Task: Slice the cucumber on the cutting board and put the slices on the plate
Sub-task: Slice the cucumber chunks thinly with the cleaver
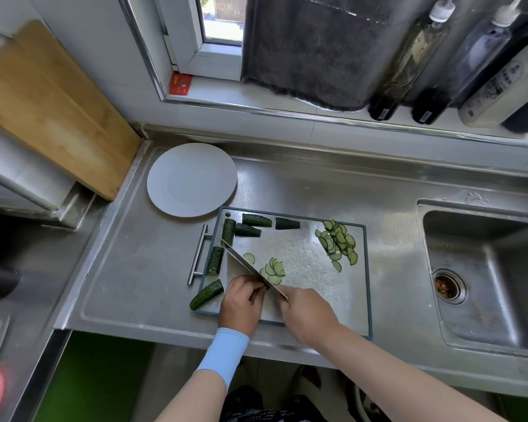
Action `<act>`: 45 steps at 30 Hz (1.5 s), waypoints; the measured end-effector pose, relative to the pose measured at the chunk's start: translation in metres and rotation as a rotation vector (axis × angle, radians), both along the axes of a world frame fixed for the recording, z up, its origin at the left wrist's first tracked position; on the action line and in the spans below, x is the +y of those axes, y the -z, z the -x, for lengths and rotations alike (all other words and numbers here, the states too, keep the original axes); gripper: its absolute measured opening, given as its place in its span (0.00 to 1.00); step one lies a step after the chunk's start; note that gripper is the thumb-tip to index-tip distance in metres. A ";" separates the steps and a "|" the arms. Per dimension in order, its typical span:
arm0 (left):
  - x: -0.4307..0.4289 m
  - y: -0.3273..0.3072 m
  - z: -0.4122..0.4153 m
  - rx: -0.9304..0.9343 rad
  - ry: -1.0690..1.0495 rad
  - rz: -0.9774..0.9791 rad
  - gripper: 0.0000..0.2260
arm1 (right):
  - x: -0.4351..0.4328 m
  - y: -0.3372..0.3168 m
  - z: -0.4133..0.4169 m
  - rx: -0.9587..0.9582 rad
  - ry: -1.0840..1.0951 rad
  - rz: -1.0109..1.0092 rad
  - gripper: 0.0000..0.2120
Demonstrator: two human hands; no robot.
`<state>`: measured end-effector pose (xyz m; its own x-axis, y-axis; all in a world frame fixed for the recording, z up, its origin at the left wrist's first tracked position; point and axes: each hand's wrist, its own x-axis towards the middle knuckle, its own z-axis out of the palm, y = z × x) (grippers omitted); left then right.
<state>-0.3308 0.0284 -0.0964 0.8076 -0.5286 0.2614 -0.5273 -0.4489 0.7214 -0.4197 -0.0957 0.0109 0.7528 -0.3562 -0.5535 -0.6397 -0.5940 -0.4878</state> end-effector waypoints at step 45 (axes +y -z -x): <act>-0.002 -0.003 -0.002 0.073 -0.033 -0.021 0.06 | 0.000 0.000 0.012 0.018 0.055 -0.036 0.15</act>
<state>-0.3290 0.0263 -0.0938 0.8413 -0.5060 0.1903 -0.4583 -0.4808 0.7476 -0.4317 -0.0956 0.0110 0.7224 -0.3760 -0.5804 -0.6798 -0.5401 -0.4962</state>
